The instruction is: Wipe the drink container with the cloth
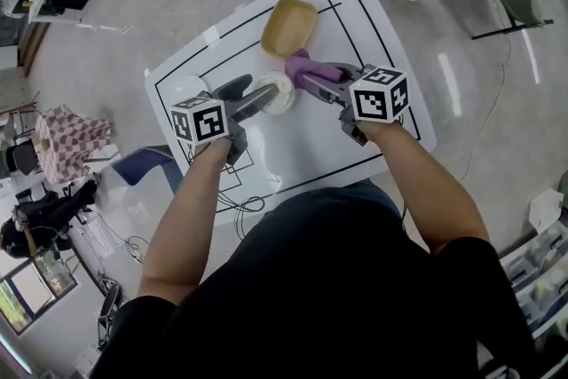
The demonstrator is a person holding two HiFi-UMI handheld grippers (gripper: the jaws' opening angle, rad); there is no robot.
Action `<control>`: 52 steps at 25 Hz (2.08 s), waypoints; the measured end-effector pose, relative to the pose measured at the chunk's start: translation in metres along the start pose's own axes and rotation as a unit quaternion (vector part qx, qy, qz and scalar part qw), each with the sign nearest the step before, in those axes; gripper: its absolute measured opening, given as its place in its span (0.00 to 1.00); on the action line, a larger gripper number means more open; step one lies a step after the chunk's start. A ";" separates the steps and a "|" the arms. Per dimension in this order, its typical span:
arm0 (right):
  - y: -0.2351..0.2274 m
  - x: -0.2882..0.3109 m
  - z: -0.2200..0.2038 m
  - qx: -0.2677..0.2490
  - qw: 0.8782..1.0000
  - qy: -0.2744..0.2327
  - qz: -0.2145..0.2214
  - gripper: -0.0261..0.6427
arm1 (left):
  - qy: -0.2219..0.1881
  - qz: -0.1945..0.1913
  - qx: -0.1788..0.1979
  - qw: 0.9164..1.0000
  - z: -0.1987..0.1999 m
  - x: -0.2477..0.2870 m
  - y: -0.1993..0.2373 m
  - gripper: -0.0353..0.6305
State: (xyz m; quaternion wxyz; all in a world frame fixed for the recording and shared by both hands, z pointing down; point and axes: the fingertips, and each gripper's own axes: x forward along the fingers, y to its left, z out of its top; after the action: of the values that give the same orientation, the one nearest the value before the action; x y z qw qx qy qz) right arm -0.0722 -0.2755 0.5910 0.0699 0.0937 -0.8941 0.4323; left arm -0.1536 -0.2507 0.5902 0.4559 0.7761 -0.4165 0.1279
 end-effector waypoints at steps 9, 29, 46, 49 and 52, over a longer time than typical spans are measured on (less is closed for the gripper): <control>-0.024 0.035 -0.021 0.064 0.994 0.068 0.055 0.17 | -0.006 0.001 -0.024 1.000 0.002 0.003 0.005 0.66; -0.096 0.071 -0.087 0.071 0.982 0.173 -0.010 0.17 | -0.027 0.003 -0.045 0.999 -0.001 0.004 0.013 0.66; -0.062 0.009 -0.072 0.020 0.976 0.172 -0.129 0.17 | -0.056 -0.027 0.032 0.998 -0.001 -0.012 -0.008 0.66; -0.046 -0.021 -0.066 0.013 0.976 0.160 -0.147 0.17 | -0.094 -0.038 0.031 0.994 0.012 -0.023 -0.016 0.66; -0.020 -0.044 -0.056 0.011 0.978 0.136 -0.155 0.17 | -0.121 -0.038 0.039 0.991 0.024 -0.040 -0.025 0.66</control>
State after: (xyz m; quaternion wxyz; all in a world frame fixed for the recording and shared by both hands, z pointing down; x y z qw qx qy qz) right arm -0.0226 -0.2396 0.6317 0.2562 0.1721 -0.8459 0.4351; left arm -0.1637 -0.2431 0.5385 0.3761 0.8185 -0.4332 0.0323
